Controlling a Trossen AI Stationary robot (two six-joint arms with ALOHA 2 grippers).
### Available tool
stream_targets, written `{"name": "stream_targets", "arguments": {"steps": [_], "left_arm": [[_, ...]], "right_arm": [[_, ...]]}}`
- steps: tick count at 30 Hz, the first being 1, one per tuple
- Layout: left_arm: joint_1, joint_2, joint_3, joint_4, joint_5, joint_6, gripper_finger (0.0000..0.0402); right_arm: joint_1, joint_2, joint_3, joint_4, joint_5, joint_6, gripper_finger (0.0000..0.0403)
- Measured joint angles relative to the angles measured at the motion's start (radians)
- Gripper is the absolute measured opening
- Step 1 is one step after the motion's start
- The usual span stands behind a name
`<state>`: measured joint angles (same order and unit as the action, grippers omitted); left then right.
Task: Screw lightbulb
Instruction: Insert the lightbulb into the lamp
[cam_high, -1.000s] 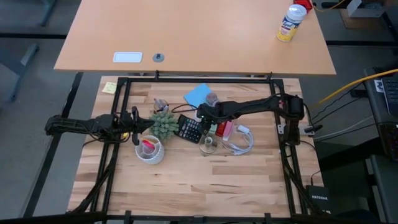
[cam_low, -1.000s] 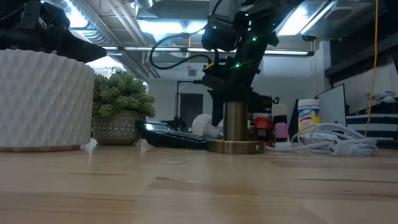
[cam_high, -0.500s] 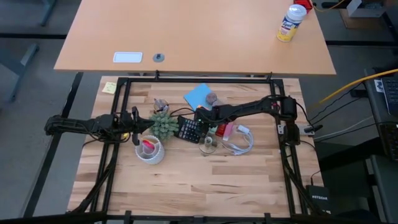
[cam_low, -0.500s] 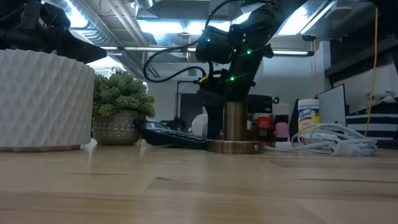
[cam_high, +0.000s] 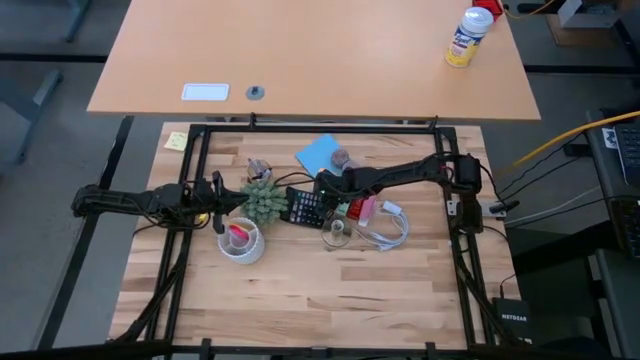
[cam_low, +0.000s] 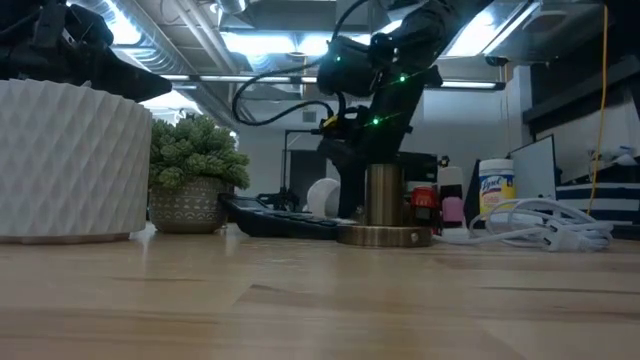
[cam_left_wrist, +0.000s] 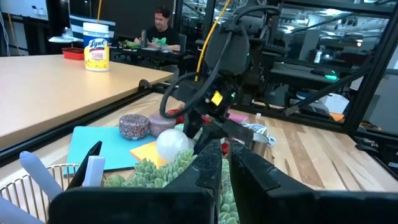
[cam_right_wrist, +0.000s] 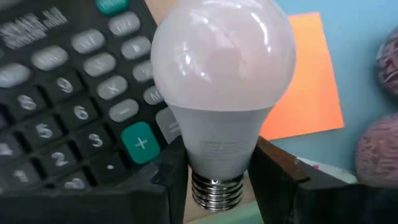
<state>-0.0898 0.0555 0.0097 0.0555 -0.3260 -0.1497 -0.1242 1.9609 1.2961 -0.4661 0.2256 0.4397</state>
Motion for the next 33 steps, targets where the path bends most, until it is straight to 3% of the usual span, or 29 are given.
{"name": "stream_targets", "arguments": {"steps": [7, 12, 18, 28, 33], "left_arm": [[0.0, 0.0, 0.0, 0.0, 0.0, -0.024, 0.0021], [0.0, 0.0, 0.0, 0.0, 0.0, -0.076, 0.0021], [-0.002, -0.001, 0.0, 0.042, 0.0, -0.094, 0.0021], [-0.002, 0.013, 0.0, 0.395, 0.076, -0.038, 0.0021], [-0.002, 0.125, 0.033, 0.511, 0.085, -0.084, 0.0021]], "right_arm": [[0.008, -0.093, 0.0, -0.002, 0.005, -0.011, 0.0159], [0.046, -0.189, 0.0, -0.009, 0.078, -0.077, 0.0145], [0.108, -0.321, 0.0, -0.038, 0.146, -0.108, 0.0156], [0.26, -0.591, 0.001, -0.169, 0.407, -0.109, 0.0154], [0.368, -0.699, 0.002, -0.224, 0.56, -0.107, 0.0154]]}}
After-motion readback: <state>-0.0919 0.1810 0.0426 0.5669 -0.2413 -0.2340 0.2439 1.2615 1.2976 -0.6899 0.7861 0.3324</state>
